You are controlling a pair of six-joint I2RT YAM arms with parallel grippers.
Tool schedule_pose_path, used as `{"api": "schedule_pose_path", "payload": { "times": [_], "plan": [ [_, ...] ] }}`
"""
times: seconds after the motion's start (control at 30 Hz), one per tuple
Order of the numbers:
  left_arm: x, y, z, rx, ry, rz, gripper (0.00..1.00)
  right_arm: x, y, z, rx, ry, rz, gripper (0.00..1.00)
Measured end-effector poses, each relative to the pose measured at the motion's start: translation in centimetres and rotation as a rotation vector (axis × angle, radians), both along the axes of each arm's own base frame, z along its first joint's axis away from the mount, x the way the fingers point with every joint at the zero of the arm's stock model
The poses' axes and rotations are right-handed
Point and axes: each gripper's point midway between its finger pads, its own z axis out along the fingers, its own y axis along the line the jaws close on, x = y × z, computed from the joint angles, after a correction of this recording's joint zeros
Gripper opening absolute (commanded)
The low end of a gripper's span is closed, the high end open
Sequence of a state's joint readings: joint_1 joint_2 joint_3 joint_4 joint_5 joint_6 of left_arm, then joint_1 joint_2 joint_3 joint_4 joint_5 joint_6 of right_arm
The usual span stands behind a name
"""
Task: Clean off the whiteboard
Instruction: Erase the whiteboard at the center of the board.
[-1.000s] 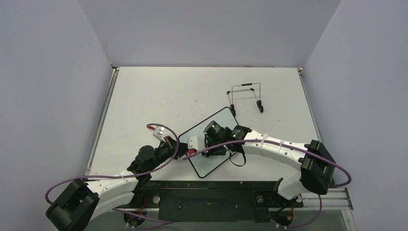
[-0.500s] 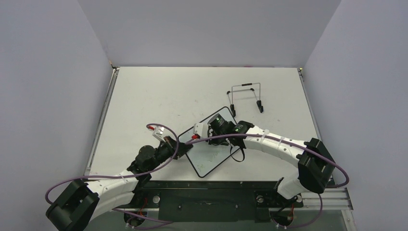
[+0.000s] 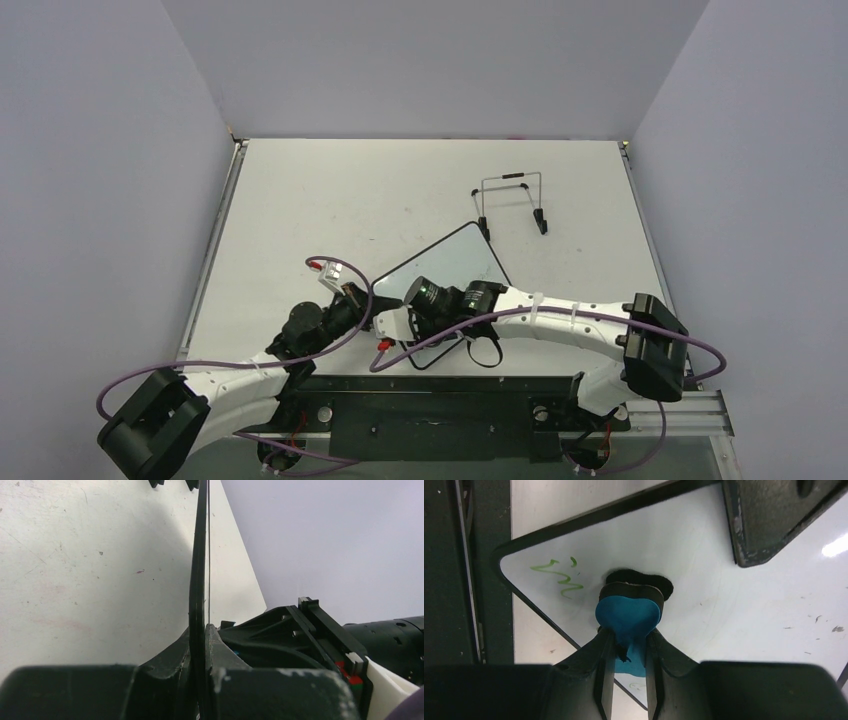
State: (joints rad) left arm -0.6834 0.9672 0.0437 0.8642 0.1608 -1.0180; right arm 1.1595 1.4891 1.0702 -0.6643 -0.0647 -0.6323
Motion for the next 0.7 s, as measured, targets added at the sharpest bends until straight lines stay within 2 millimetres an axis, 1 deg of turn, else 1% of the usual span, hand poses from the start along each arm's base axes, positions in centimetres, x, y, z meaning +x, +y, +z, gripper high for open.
{"api": "schedule_pose_path", "payload": {
  "times": [0.1,0.17,0.23,0.33,0.4,0.47,0.53,0.57,0.63,0.7],
  "plan": [
    [0.0,-0.1,0.0,-0.001,0.001,0.000,0.00,0.0,0.4,0.1,-0.008,-0.021,-0.002,0.00],
    [0.2,0.0,-0.2,0.005,0.005,0.010,0.00,0.8,0.3,-0.1,-0.011,-0.034,-0.041,0.00],
    [0.4,0.2,-0.3,0.007,0.005,0.024,0.00,2.4,-0.1,0.1,-0.002,-0.044,-0.113,0.00],
    [0.5,0.3,-0.3,0.007,0.005,0.032,0.00,5.9,-1.4,0.9,0.030,-0.070,-0.246,0.00],
    [0.5,0.2,-0.3,0.007,0.005,0.031,0.00,7.1,-2.3,1.0,0.036,-0.072,-0.289,0.00],
    [0.4,0.2,-0.3,0.006,0.006,0.026,0.00,6.9,-2.5,0.9,0.036,-0.051,-0.268,0.00],
    [0.3,0.1,-0.2,0.004,0.006,0.016,0.00,5.6,-2.7,0.5,0.033,-0.017,-0.212,0.00],
    [0.2,0.1,-0.1,0.002,0.004,0.012,0.00,4.7,-3.2,0.1,0.027,0.004,-0.180,0.00],
    [0.1,0.0,0.2,-0.006,-0.006,0.007,0.00,3.7,-4.3,-0.5,0.014,0.032,-0.160,0.00],
    [0.0,0.1,0.6,-0.012,-0.016,0.006,0.00,4.0,-5.5,-0.7,0.014,0.045,-0.190,0.00]
  ]
}}
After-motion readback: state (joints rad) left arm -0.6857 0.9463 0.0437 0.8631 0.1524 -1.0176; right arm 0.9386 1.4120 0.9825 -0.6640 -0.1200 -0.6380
